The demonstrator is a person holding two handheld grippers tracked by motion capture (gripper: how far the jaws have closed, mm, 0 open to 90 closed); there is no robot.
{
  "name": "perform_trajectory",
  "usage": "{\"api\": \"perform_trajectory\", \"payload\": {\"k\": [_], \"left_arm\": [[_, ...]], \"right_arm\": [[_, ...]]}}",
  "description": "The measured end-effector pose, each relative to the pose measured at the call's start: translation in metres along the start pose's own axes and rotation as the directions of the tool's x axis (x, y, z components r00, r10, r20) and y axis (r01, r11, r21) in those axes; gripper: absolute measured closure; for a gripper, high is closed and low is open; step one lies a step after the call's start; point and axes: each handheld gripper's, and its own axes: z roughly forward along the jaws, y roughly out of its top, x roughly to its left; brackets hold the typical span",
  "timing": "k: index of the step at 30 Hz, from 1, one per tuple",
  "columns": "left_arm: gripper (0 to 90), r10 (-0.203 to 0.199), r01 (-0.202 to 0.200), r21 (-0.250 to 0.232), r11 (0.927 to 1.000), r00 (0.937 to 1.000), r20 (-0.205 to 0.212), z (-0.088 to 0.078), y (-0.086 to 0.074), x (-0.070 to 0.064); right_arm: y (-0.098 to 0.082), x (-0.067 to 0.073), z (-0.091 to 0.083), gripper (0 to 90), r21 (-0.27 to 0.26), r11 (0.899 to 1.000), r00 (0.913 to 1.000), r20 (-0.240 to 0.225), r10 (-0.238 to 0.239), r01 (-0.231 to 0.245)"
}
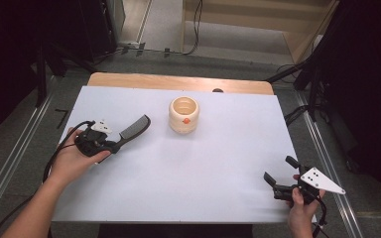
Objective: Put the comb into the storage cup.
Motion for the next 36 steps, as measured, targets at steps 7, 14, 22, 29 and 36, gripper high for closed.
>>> {"api": "perform_trajectory", "payload": {"k": [7, 14, 22, 29, 36], "left_arm": [[72.9, -0.013, 0.011, -0.07, 0.9975, 0.9995, -0.028, -0.004, -0.004, -0.011], [72.9, -0.049, 0.041, -0.171, 0.9845, 0.9979, -0.042, -0.008, -0.006, -0.023], [72.9, -0.065, 0.049, -0.25, 0.9671, 0.9964, -0.055, -0.009, -0.005, -0.039], [72.9, -0.074, 0.052, -0.308, 0.9498, 0.9954, -0.061, -0.006, -0.004, -0.052], [72.8, -0.098, 0.073, -0.373, 0.9249, 0.994, -0.049, -0.006, -0.006, -0.062]], "right_arm": [[0.014, 0.006, -0.005, 0.0, -0.037, 0.999, 0.9993, -0.02, 0.031, -0.032], [0.022, 0.014, -0.003, 0.0, -0.023, 0.999, 0.9989, -0.033, 0.035, -0.036], [0.031, 0.02, 0.004, 0.0, 0.002, 1.0, 0.9974, -0.067, 0.026, -0.026], [0.041, 0.029, 0.012, 0.0, 0.011, 1.0, 0.9959, -0.09, 0.014, -0.013], [0.053, 0.032, 0.02, 0.0, 0.004, 1.0, 0.9948, -0.102, 0.008, -0.007]]}}
